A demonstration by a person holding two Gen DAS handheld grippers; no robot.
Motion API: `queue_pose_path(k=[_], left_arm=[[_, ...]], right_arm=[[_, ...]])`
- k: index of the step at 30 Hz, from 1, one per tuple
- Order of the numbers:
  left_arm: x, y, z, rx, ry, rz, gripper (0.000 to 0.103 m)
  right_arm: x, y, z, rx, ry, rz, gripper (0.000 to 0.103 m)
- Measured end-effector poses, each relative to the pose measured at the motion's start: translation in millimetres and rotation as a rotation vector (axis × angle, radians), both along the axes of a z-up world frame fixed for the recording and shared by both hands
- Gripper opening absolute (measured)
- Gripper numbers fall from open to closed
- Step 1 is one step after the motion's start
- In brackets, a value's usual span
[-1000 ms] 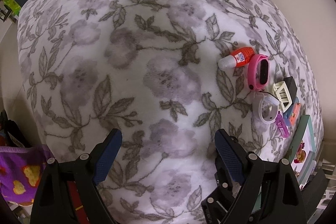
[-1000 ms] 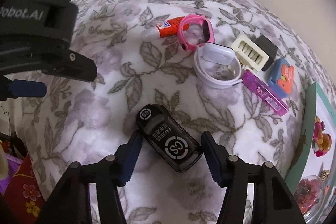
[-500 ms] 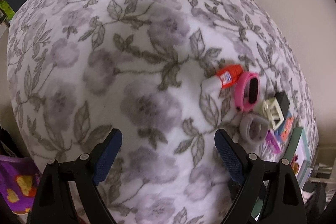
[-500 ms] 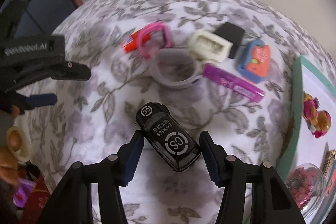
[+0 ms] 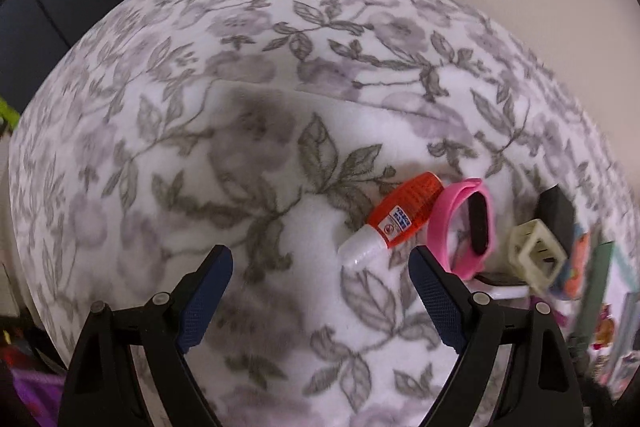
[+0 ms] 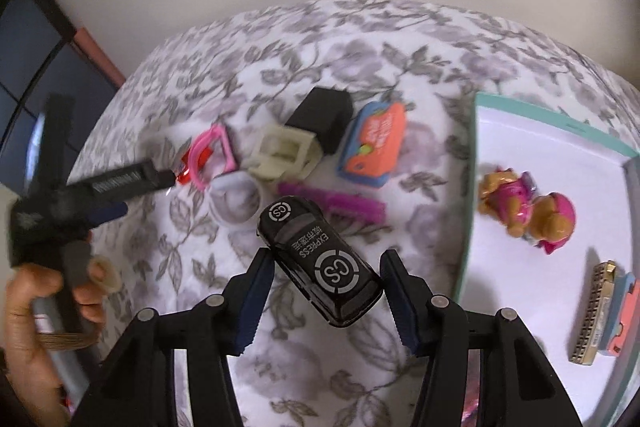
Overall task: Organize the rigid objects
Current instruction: 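Grasp the black toy car with the right tool while the left tool grasps the glue bottle, then carry the car and glue bottle over the tray with both tools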
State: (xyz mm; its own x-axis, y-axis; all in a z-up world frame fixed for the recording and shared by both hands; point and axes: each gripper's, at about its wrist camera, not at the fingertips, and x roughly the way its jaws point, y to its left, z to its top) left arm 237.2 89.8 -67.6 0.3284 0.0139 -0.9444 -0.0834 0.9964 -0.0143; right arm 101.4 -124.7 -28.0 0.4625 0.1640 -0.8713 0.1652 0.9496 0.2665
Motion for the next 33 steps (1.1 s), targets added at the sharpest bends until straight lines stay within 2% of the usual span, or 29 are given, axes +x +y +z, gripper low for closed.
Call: queue_pose_path(k=[3, 6, 8, 9, 11, 14, 16, 21, 25, 29, 33], left_arm=[[7.8, -9.9, -6.1, 0.055, -0.012, -0.038, 0.086], [10.5, -17.7, -8.1, 0.075, -0.031, -0.083, 0.077], [9.0, -23.1, -9.2, 0.112, -0.043, -0.114, 0.059], [9.1, -26.0, -9.0, 0.116, -0.055, -0.122, 0.058], [11.3, -29.9, -8.4, 0.115, -0.064, -0.141, 0.044], [11.5, -34.8, -7.4, 0.110, -0.060, -0.162, 0.030], [10.1, -37.8, -7.5, 0.121, -0.061, -0.177, 0.024], [8.7, -26.6, -1.9, 0.077, -0.035, -0.125, 0.022], [6.8, -9.8, 7.9, 0.005, -0.027, -0.074, 0.022], [2.4, -3.2, 26.3, -0.034, -0.053, -0.046, 0.022], [-4.6, -13.7, 51.5, -0.079, -0.095, -0.069, 0.022]], right_arm=[[1.4, -6.2, 0.7, 0.007, 0.000, -0.008, 0.058], [2.4, -10.3, -2.3, 0.014, 0.010, -0.017, 0.057], [2.6, -10.4, -5.6, 0.018, 0.017, -0.016, 0.057], [2.5, -10.3, -6.8, 0.018, 0.020, -0.015, 0.057], [2.8, -10.2, -9.3, 0.019, 0.026, -0.013, 0.057], [3.2, -11.0, -10.9, 0.024, 0.029, -0.015, 0.057], [3.0, -12.3, -9.8, 0.027, 0.025, -0.018, 0.057], [0.7, -19.4, -3.1, 0.039, 0.010, -0.038, 0.057], [-2.0, -28.0, 5.6, 0.058, -0.008, -0.057, 0.057], [-5.9, -39.5, 15.8, 0.083, -0.031, -0.085, 0.057], [-14.1, -61.1, 25.7, 0.109, -0.053, -0.141, 0.057]])
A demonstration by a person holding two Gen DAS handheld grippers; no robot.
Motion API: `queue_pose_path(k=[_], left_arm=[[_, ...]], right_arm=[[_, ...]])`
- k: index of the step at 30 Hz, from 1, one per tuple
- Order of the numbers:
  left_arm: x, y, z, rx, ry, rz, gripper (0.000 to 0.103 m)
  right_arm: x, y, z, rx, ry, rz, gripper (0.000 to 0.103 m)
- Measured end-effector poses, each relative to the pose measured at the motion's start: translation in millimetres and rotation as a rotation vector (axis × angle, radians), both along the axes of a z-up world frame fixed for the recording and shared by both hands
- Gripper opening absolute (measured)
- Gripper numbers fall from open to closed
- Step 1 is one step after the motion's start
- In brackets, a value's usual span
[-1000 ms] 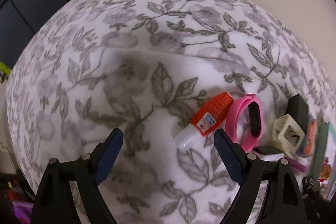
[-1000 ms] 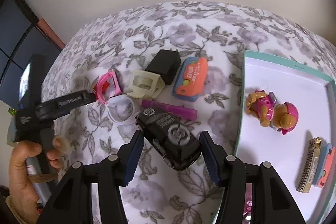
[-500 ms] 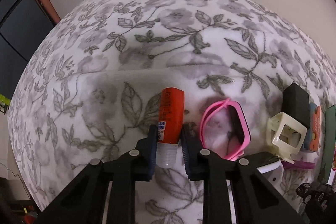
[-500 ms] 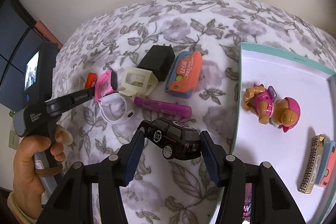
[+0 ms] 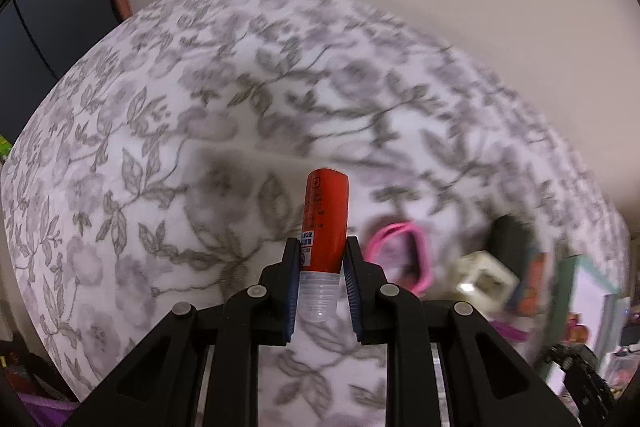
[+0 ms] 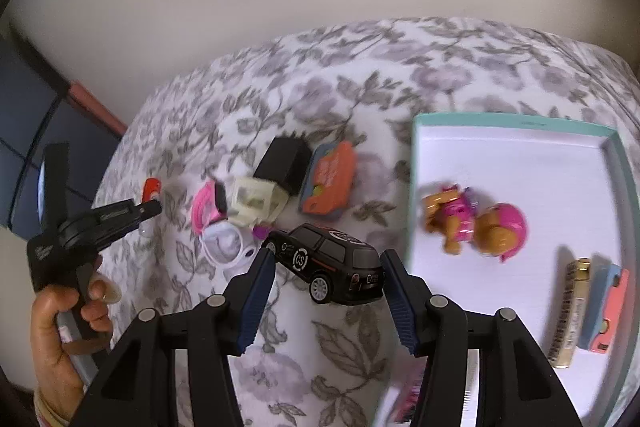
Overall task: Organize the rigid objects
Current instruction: 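Carry the car and glue bottle over the tray with both tools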
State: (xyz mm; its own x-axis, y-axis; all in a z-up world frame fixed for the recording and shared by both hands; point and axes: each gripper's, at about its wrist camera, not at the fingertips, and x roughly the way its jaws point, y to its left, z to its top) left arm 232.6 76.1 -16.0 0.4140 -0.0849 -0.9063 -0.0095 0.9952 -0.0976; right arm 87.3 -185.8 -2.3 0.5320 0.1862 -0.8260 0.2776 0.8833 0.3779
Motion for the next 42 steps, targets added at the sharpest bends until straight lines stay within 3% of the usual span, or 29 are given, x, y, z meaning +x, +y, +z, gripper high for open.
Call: queue_pose_path(k=[7, 12, 18, 28, 34, 42], left_arm=[[-23.4, -47.1, 42.0, -0.063, -0.062, -0.126, 0.022], [-47.9, -92.2, 51.1, -0.081, -0.052, -0.236, 0.022], [-76.5, -144.6, 48.7, -0.080, -0.016, -0.360, 0.022], [-128.8, -230.3, 35.8, -0.029, 0.029, -0.549, 0.021], [-147.4, -261.7, 26.5, -0.046, 0.049, -0.590, 0.021], [-158.5, -277.8, 5.1, 0.012, 0.078, -0.619, 0.021]], right_arm=[[-18.2, -44.8, 12.8, 0.013, -0.012, -0.113, 0.057], [-33.9, -73.6, 19.4, -0.002, -0.018, -0.172, 0.057], [-51.4, -101.6, 24.5, -0.098, 0.019, -0.232, 0.057], [-77.4, -142.4, 10.7, -0.131, 0.077, -0.302, 0.057], [-83.0, -155.1, -0.6, -0.118, 0.105, -0.320, 0.057], [-82.7, -161.0, -19.8, -0.122, 0.170, -0.322, 0.057]])
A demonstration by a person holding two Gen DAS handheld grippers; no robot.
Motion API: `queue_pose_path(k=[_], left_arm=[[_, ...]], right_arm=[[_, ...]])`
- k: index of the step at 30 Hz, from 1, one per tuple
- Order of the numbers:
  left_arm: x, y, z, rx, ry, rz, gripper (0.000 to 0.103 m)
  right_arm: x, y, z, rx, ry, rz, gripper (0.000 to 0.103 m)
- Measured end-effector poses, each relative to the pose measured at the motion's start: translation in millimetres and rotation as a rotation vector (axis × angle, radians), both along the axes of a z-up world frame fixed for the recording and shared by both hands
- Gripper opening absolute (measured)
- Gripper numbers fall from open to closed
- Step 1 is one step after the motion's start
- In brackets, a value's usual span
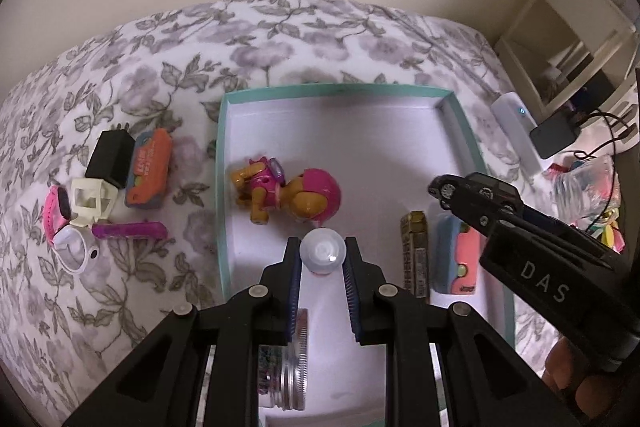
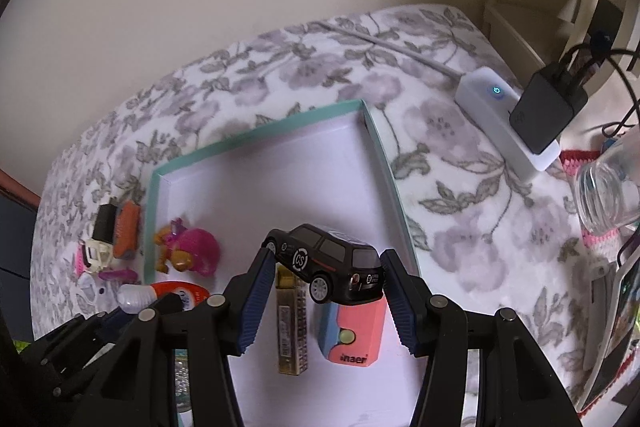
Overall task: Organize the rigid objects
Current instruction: 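Carry the car and glue bottle over the tray with both tools, then open both tools to drop the glue bottle and car into the tray, then move both tools back over the pink watch band and toy knife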
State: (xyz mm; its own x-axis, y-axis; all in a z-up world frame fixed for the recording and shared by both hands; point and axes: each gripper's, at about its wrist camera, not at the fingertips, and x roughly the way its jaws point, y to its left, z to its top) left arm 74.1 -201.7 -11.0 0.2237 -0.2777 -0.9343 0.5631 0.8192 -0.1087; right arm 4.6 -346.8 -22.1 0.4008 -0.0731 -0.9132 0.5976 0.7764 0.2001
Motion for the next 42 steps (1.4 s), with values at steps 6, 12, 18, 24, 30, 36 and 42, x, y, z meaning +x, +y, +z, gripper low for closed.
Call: queue_pose_path(k=[6, 12, 18, 24, 30, 36, 42], left_arm=[[4.0, 2.6, -8.3, 0.036, 0.014, 0.007, 0.021], [2.9, -0.4, -15.7, 0.061, 0.030, -0.001, 0.021], [3.2, 0.3, -14.3, 0.056, 0.031, 0.002, 0.028], [3.8, 1.2, -10.9, 0.049, 0.031, 0.002, 0.041], [8.0, 4.4, -1.9, 0.027, 0.029, 0.014, 0.050], [17.3, 14.4, 8.1, 0.005, 0.021, 0.054, 0.050], [34.4, 35.4, 18.1, 0.002, -0.022, 0.141, 0.054]], right_arm=[[2.1, 1.2, -2.8, -0.012, 0.022, 0.005, 0.057], [4.8, 4.0, -5.8, -0.026, 0.045, 0.017, 0.058], [4.8, 3.6, -6.6, -0.031, 0.063, 0.012, 0.058], [3.7, 2.0, -5.9, -0.032, 0.071, 0.000, 0.058], [-0.4, -2.0, -3.4, -0.027, 0.067, -0.029, 0.060], [-2.7, -3.5, 0.5, -0.028, 0.057, -0.040, 0.060], [-0.9, -0.5, 4.8, -0.038, 0.045, -0.028, 0.063]])
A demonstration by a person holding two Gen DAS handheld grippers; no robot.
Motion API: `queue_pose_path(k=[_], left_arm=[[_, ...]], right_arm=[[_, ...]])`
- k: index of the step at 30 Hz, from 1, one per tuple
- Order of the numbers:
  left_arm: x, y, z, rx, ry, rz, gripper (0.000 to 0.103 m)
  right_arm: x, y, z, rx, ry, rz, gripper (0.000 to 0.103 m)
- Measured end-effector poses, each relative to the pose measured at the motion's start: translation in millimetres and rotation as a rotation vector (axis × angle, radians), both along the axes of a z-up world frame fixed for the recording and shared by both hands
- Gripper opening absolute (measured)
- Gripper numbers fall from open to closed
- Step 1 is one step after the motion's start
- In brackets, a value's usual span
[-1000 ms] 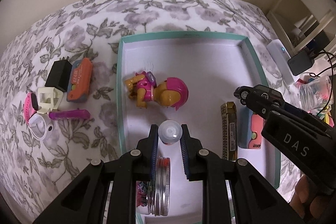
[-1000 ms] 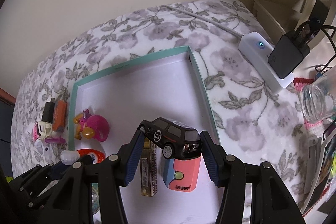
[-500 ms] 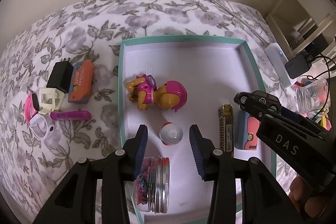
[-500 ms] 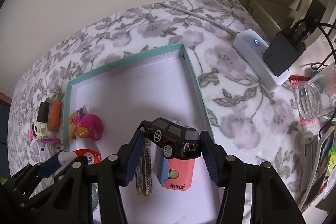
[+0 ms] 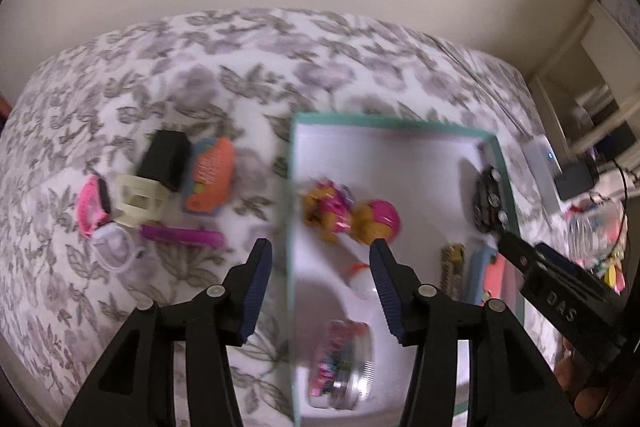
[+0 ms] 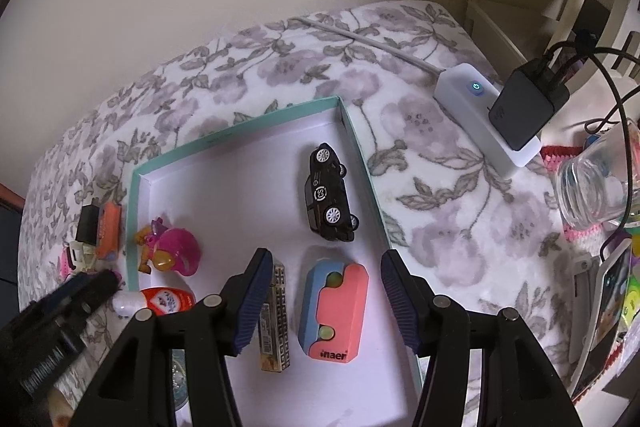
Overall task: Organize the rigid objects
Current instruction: 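Move both tools back over the pink watch band and toy knife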
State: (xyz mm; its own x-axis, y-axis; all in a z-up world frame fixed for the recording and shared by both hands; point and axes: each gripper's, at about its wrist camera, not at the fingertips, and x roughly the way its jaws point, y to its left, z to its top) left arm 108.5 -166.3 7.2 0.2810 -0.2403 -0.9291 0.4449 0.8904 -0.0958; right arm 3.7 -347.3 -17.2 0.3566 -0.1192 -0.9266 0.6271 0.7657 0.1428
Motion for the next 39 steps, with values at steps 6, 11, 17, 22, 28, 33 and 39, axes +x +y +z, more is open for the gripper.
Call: queue_pose_path(k=[6, 11, 17, 22, 28, 33, 39], left_arm=[[17.5, 19.5, 7.1, 0.013, -0.047, 0.086, 0.075], [25.5, 29.9, 5.7, 0.038, -0.062, 0.135, 0.078], [31.2, 36.7, 0.7, 0.062, -0.063, 0.172, 0.079], [37.8, 46.9, 0.4, 0.054, -0.048, 0.206, 0.080], [54.3, 72.0, 3.9, 0.030, -0.029, 0.274, 0.098], [71.0, 102.3, 10.8, 0.008, -0.022, 0.356, 0.098], [89.0, 151.5, 19.0, 0.004, -0.039, 0.463, 0.098]], right_arm=[[4.1, 4.4, 1.3, -0.015, -0.007, 0.014, 0.072], [10.2, 11.7, 3.1, -0.038, -0.017, 0.043, 0.075], [18.2, 23.7, 3.4, -0.048, -0.035, 0.082, 0.086], [24.9, 33.0, 4.0, -0.058, -0.042, 0.104, 0.087], [33.3, 45.9, 7.5, -0.055, -0.073, 0.127, 0.103], [43.1, 60.4, 10.6, -0.048, -0.090, 0.145, 0.103], [60.1, 90.5, 14.7, -0.060, -0.104, 0.216, 0.103]])
